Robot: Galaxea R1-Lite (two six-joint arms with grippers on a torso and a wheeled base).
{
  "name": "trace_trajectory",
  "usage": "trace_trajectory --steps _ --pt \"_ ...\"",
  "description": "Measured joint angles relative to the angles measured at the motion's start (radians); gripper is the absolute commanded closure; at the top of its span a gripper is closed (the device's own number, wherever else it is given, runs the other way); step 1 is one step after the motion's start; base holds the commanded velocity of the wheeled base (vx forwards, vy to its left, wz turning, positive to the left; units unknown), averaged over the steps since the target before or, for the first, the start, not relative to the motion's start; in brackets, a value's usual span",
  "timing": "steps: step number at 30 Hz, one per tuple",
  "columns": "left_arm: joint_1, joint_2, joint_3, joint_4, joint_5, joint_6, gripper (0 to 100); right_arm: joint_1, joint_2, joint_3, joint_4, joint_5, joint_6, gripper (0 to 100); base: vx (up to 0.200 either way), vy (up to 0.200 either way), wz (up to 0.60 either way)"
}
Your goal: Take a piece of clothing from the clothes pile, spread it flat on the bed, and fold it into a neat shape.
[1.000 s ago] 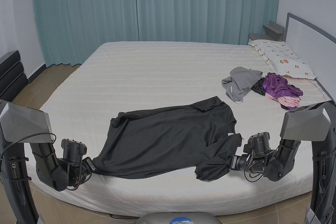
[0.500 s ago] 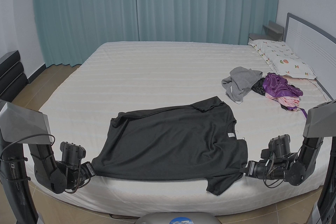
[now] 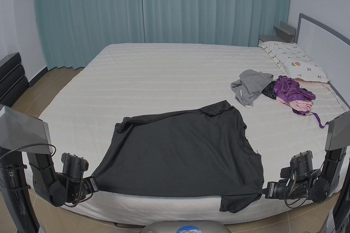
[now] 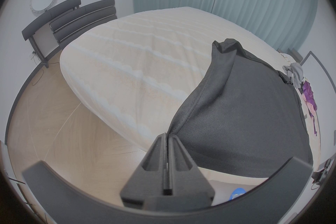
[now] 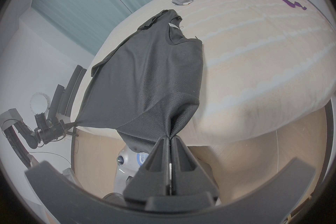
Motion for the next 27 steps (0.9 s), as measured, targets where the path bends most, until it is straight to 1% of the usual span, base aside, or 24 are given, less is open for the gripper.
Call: trace_trajectory --steps 8,19,20,27 --pt "-0.008 0.000 0.007 0.001 0.001 0.002 100 -0.008 0.074 -0.047 -0.079 0.006 -0.010 0 0.000 0.000 0.00" --pt "-0.012 0.005 0.006 0.000 0.001 0.002 100 -0.049 0.168 -0.204 -0.093 0.006 0.003 0 0.000 0.000 0.00" --pt "-0.011 0.005 0.006 0.000 0.001 0.002 100 -0.051 0.179 -0.221 -0.091 0.004 0.003 100 0.000 0.000 0.00" --pt "-0.011 0.011 0.005 -0.001 0.000 0.002 100 -0.059 0.218 -0.268 -0.058 -0.006 -0.001 100 0.000 0.000 0.00"
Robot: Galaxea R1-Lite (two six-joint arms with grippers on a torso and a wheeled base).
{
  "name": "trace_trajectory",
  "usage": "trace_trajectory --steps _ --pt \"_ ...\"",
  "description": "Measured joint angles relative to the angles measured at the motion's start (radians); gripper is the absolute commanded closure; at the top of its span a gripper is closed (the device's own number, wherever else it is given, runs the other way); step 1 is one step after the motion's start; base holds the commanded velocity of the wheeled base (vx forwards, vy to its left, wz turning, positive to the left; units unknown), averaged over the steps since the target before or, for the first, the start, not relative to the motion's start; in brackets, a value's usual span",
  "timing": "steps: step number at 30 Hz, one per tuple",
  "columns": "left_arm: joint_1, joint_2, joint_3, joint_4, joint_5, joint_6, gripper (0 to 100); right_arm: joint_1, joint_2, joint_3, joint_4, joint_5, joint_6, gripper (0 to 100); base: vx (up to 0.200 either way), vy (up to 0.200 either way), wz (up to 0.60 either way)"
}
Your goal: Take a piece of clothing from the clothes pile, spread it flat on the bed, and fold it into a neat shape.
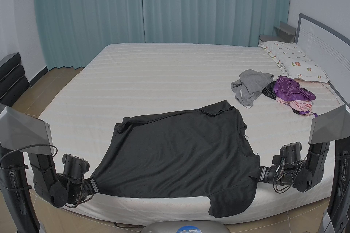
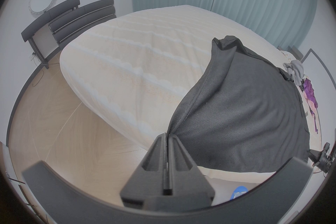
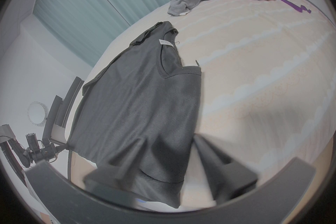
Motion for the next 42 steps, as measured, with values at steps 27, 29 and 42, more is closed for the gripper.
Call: trace_trajectory --steps 27,29,42 --pt "-0.046 0.020 0.006 -0.004 -0.014 -0.013 100 -0.128 -0.053 0.099 -0.034 0.011 -0.047 100 0.000 0.000 0.00" --pt "-0.048 0.027 0.004 -0.006 -0.015 -0.015 100 -0.122 -0.049 0.097 -0.034 0.013 -0.044 0 0.000 0.000 0.00" --pt "-0.054 0.033 -0.036 -0.013 -0.033 -0.109 0 -0.076 -0.059 0.108 -0.084 0.007 0.078 0 0.000 0.000 0.00"
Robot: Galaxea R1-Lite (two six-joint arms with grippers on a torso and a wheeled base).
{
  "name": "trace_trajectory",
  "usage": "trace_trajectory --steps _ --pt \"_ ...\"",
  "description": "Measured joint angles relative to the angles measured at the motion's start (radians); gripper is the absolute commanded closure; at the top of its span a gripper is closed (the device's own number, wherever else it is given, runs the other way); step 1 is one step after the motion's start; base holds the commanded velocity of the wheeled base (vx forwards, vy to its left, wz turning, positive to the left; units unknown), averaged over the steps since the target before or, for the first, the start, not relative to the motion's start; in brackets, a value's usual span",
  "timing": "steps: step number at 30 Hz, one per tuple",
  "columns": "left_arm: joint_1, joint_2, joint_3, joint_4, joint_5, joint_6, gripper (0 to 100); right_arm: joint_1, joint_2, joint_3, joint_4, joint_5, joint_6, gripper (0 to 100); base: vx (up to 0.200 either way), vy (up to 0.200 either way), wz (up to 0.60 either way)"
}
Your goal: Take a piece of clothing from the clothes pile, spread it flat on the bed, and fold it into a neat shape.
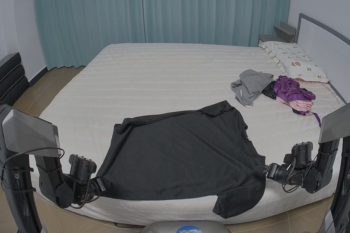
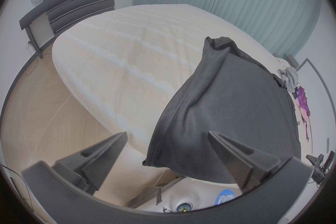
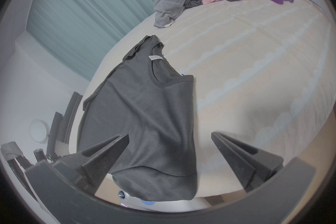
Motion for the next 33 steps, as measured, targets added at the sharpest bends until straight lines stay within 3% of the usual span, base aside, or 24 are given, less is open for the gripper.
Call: trace_trajectory --steps 6,12,17,29,33 --pt "0.023 -0.066 -0.003 0.001 -0.046 -0.004 0 0.023 -0.041 0.018 -0.023 -0.004 0.091 0 0.000 0.000 0.00" --pt "0.056 -0.155 0.002 0.001 -0.156 -0.007 0 0.034 -0.075 0.033 -0.043 -0.004 0.187 0 0.000 0.000 0.00" --pt "0.063 -0.185 0.000 0.002 -0.180 -0.046 0 0.040 -0.086 0.055 -0.087 -0.004 0.200 0 0.000 0.000 0.00" --pt "0.079 -0.194 -0.016 0.003 -0.190 -0.084 0 0.053 -0.087 0.083 -0.119 -0.003 0.205 0 0.000 0.200 0.00" --pt "0.080 -0.194 -0.020 0.004 -0.190 -0.085 0 0.054 -0.087 0.083 -0.119 -0.003 0.206 0 0.000 0.000 0.00"
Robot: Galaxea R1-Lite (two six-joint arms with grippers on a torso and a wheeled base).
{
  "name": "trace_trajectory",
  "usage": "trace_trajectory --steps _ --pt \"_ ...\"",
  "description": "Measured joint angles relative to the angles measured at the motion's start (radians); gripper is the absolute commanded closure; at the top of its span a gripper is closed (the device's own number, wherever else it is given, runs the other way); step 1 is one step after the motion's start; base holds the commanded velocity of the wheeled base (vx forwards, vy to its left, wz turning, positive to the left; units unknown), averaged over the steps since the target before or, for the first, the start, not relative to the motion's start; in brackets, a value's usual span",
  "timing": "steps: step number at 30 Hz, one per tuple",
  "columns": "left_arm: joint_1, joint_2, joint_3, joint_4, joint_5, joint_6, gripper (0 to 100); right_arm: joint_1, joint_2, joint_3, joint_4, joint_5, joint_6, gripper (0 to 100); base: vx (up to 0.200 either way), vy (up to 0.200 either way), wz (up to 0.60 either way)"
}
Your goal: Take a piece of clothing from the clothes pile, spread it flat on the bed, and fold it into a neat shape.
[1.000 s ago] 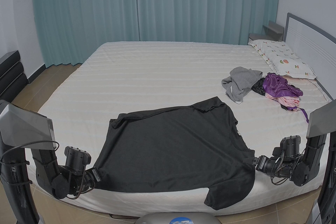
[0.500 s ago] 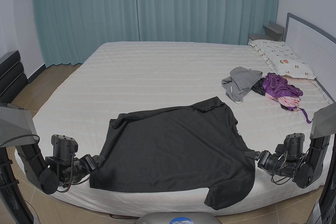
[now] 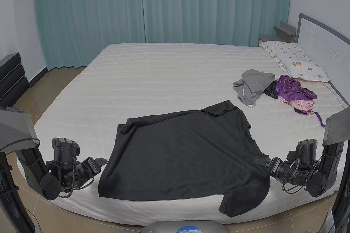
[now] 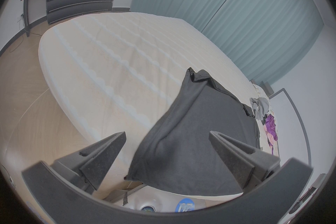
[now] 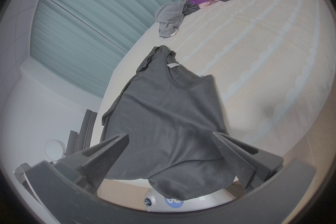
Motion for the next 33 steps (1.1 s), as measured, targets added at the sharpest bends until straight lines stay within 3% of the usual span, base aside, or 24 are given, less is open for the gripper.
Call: trace_trajectory --steps 8,14,22,33 --pt "-0.003 0.000 -0.001 -0.001 0.001 -0.001 0 0.000 -0.004 -0.001 0.000 0.000 0.000 0 0.000 0.000 0.00" --pt "-0.009 0.000 -0.001 0.001 0.000 -0.001 0 0.001 -0.004 -0.001 -0.010 -0.001 0.000 0 0.200 0.000 0.00" --pt "-0.024 0.001 -0.034 0.003 -0.004 -0.010 0 0.006 -0.004 0.002 -0.020 -0.001 0.000 0 0.000 0.000 0.00" --pt "-0.059 0.058 -0.253 0.105 -0.003 -0.019 0 0.011 0.002 0.002 -0.021 0.000 0.000 0 0.000 0.000 0.00"
